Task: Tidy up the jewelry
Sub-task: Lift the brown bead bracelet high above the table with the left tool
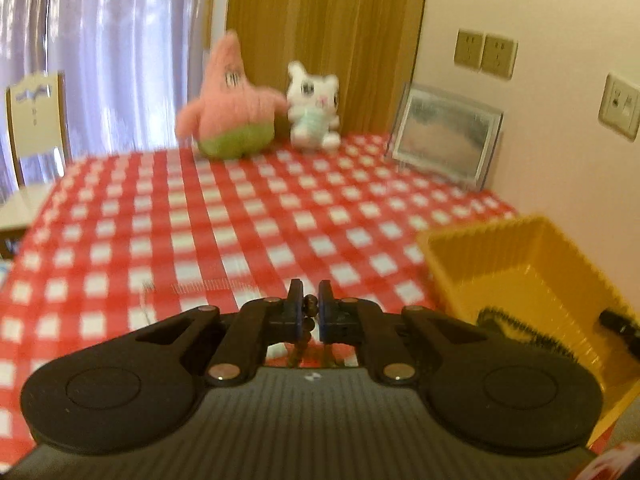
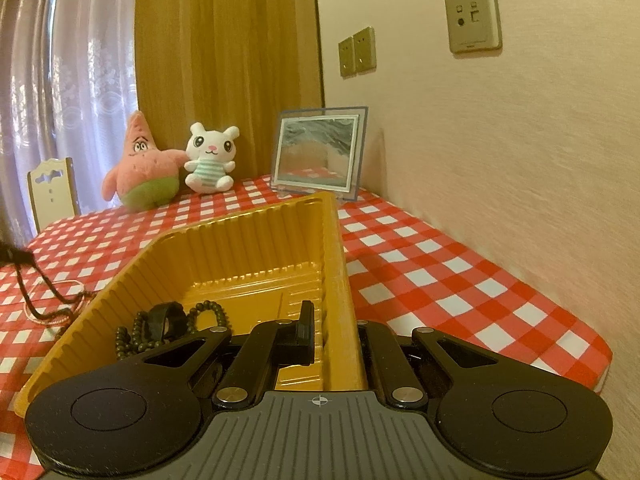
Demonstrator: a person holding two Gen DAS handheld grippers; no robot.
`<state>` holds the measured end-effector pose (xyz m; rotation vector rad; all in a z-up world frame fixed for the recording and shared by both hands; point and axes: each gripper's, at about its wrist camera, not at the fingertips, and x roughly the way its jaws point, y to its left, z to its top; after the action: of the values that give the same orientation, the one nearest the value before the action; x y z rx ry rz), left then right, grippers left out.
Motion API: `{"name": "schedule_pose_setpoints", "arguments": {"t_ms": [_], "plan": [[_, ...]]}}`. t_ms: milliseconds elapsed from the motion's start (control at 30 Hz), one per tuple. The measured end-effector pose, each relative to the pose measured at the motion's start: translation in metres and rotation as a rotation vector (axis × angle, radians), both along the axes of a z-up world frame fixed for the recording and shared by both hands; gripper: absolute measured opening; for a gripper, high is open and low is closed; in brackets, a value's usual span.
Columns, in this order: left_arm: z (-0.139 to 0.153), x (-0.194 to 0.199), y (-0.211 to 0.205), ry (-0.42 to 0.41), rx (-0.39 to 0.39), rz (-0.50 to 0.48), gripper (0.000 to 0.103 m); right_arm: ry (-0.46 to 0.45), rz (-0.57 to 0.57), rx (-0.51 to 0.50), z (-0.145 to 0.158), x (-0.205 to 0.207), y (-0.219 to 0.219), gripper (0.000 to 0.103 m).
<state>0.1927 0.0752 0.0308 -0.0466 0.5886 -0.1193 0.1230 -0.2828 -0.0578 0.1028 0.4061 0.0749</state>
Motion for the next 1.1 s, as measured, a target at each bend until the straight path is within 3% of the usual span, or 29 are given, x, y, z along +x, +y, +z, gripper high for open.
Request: {"name": "schedule_pose_setpoints", "arguments": {"t_ms": [433,1100], "plan": [[0.086,-0.023,-0.003,-0.168,0.002,-0.035,0.006,-0.07,0.019,-0.003,0.014,0.004,0.008,0.004],[0.142,-0.038,-0.041,-0.269,-0.041,-0.161,0.006,-0.072,0.019,0.007,0.015,0.005,0.009,0.004]]}}
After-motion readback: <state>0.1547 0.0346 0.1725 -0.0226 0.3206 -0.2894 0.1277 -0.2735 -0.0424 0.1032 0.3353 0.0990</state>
